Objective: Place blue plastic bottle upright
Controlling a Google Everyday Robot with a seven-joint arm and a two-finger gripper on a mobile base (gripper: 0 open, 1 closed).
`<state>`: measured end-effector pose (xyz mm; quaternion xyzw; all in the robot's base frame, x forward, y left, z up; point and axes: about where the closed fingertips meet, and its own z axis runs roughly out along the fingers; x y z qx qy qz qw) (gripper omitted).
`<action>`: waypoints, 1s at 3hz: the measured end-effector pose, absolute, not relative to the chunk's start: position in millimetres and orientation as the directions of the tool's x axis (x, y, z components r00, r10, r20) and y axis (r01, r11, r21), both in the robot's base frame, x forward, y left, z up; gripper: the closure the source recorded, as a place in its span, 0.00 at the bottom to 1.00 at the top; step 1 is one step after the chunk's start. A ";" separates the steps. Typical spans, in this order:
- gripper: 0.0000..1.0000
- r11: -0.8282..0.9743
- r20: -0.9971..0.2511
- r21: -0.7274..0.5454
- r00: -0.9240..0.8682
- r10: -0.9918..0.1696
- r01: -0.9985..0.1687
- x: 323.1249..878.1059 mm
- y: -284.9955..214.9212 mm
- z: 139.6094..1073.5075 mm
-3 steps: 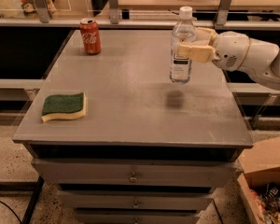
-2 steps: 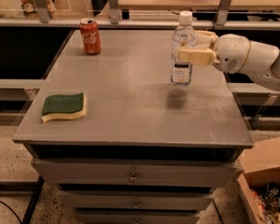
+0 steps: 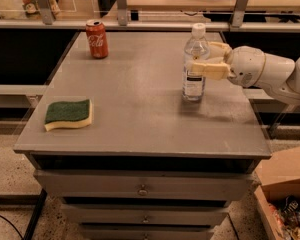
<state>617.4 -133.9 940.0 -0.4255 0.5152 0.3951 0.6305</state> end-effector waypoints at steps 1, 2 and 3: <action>0.59 0.326 -0.986 -0.127 0.156 0.064 -0.937 616.3 -135.0 934.0; 0.36 0.336 -0.988 -0.109 0.140 0.070 -0.936 616.7 -136.1 929.8; 0.13 0.350 -0.990 -0.088 0.122 0.076 -0.932 618.1 -138.9 926.5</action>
Offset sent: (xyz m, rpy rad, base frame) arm 0.0003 -0.0107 -0.0171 0.0223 0.0413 -0.0333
